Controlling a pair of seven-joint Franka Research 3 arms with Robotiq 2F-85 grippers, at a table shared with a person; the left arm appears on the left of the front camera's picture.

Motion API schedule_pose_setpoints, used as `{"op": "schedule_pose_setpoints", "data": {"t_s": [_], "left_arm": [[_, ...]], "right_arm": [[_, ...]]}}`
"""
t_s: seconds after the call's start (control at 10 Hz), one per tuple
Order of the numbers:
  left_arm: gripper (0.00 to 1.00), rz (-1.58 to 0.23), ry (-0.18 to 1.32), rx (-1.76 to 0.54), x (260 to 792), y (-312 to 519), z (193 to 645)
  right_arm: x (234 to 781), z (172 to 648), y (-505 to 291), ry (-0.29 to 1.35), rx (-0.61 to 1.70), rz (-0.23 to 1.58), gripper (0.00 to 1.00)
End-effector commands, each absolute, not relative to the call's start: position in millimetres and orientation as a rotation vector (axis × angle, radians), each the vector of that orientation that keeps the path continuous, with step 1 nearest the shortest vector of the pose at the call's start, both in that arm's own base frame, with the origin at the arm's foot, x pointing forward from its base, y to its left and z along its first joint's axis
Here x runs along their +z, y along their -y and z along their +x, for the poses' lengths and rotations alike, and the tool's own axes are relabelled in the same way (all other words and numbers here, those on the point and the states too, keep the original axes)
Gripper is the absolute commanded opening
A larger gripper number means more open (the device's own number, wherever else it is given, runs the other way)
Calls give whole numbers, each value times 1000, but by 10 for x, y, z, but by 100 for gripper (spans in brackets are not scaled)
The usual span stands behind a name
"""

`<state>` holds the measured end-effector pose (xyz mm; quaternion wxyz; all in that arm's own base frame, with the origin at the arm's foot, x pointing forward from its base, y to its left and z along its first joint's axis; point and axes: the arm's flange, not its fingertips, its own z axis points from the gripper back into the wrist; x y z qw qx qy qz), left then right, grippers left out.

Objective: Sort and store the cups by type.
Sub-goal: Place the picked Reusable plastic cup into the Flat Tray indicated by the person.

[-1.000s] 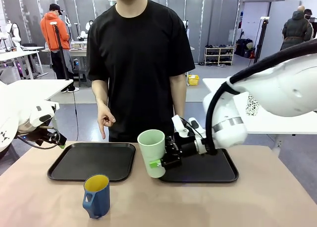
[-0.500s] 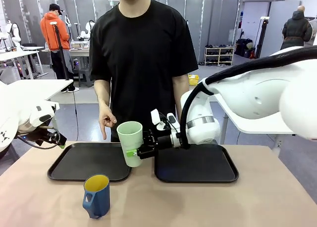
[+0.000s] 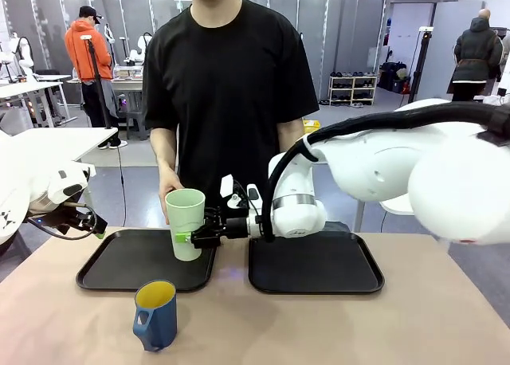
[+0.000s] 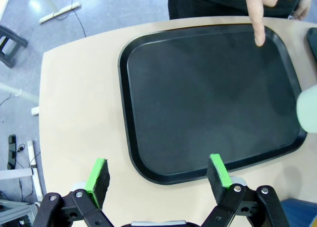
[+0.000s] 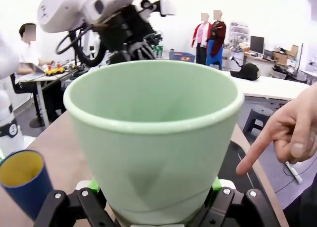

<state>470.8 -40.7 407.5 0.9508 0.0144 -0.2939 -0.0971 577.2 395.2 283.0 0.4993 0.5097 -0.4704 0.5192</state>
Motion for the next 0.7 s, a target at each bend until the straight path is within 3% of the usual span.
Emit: {"op": "schedule_pose_setpoints", "data": {"t_s": [0.0, 0.6], "left_arm": [[100, 29, 599, -200, 4080, 393, 4713], [100, 29, 599, -200, 4080, 393, 4713]], "right_arm": [[2737, 5917, -4169, 1167, 1218, 1197, 85], [2369, 6176, -4553, 1147, 1171, 1141, 85]]}}
